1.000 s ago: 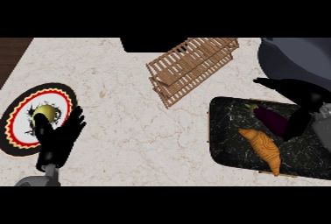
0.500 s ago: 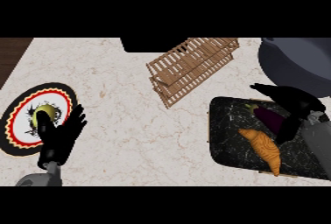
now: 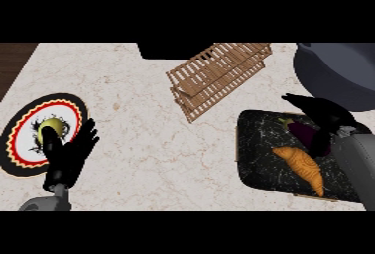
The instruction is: Pick the eggplant from the tray and place it in the tiered shelf
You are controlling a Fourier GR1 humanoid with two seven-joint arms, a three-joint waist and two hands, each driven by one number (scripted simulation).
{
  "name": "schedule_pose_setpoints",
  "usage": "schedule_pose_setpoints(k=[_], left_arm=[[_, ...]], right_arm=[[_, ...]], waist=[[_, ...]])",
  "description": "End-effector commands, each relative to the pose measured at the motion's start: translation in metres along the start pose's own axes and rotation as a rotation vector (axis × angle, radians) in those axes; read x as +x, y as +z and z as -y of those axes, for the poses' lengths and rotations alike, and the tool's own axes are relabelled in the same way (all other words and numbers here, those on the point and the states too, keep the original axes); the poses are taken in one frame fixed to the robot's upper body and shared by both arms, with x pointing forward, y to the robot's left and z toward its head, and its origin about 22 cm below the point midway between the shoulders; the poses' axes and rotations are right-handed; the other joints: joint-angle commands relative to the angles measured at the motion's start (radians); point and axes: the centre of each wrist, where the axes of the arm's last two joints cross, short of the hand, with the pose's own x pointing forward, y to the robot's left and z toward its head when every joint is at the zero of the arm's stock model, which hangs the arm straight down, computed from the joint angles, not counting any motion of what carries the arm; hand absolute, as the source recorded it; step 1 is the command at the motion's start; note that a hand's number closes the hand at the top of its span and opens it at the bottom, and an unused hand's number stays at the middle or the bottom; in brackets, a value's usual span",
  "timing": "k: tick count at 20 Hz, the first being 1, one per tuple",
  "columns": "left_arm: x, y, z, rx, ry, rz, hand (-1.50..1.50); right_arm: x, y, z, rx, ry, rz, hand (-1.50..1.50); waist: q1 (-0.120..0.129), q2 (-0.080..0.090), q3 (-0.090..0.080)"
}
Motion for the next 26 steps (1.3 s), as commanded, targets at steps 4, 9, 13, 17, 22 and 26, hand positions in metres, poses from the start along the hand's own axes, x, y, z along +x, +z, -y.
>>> schedule_pose_setpoints(k=[4,9,13,17,22,26], left_arm=[[-0.012,0.004,0.012,0.009,-0.001,0.014,0.0],[0.004,-0.012,-0.007,0.014,-0.014,-0.011,0.0],[0.005,-0.004,-0.012,-0.012,-0.02,0.003,0.0],[-0.01,0.001,0.004,0.008,-0.005,-0.014,0.0],[-0.008,0.005,-0.013,0.005,0.001,-0.006,0.0],[-0.014,0.006,0.007,0.009,0.003,-0.009,0.0]], right_arm=[[-0.014,-0.011,-0.01,-0.011,-0.024,0.036,-1.5],[0.003,-0.029,-0.041,-0.005,-0.018,0.062,-1.5],[0.014,-0.025,-0.039,0.221,0.283,0.143,1.5],[-0.008,-0.025,-0.037,0.157,0.089,0.197,1.5],[-0.004,-0.012,-0.034,0.12,0.041,0.296,1.5],[0.051,-0.019,-0.048,0.081,0.019,0.465,1.5]], waist=[[0.0,0.0,0.0],[0.0,0.001,0.0],[0.014,0.003,-0.001],[0.002,0.001,0.001],[-0.008,-0.003,0.0],[-0.007,-0.004,0.0]])
